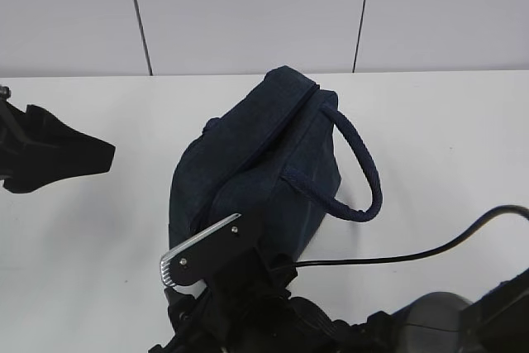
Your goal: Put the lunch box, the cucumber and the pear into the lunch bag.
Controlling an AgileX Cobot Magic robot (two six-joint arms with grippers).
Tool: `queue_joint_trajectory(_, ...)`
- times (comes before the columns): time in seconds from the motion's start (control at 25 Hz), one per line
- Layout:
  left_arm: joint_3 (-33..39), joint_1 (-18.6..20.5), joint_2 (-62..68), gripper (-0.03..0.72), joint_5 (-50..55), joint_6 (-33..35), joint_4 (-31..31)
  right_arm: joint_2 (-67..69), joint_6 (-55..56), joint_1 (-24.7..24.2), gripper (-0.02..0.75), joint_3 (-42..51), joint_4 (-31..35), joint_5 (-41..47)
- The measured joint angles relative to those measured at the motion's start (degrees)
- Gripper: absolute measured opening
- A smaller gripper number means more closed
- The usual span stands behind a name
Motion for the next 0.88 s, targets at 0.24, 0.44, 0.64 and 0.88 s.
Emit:
queue_joint_trajectory(0.24, 0.0, 0.0, 0.0, 0.342, 0.0, 0.0, 0.0, 0.0, 0.0, 0.0, 0.377, 0.0, 0.4, 0.5)
queue_joint_trajectory(0.44, 0.0, 0.0, 0.0, 0.342, 0.0, 0.0, 0.0, 0.0, -1.6, 0.0, 0.327, 0.0, 1.7, 0.5)
queue_joint_trajectory(0.64, 0.0, 0.0, 0.0, 0.342, 0.0, 0.0, 0.0, 0.0, -3.1, 0.0, 0.322, 0.0, 2.3, 0.2)
queue_joint_trajectory(0.88, 0.0, 0.0, 0.0, 0.342, 0.0, 0.0, 0.0, -0.5, -5.6, 0.0, 0.319, 0.0, 5.0, 0.1)
